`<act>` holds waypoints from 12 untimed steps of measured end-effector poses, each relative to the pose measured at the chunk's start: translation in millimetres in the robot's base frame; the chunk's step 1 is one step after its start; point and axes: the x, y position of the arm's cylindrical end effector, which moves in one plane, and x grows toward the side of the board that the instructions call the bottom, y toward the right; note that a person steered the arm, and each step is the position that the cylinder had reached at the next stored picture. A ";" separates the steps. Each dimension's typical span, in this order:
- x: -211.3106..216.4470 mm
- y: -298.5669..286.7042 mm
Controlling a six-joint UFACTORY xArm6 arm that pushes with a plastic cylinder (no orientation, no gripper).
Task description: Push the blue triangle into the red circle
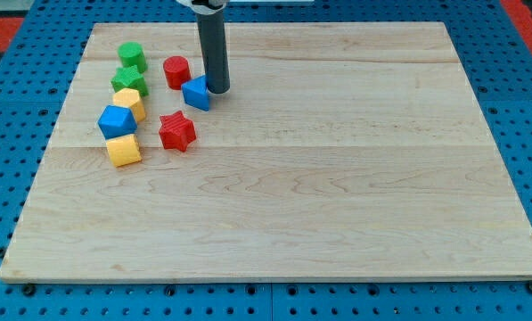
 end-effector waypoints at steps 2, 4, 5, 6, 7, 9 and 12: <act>2.4 -2.9; -33.9 -0.6; -85.4 -18.6; -58.0 -56.2; -43.7 -57.3; -24.3 -34.0; 14.3 60.2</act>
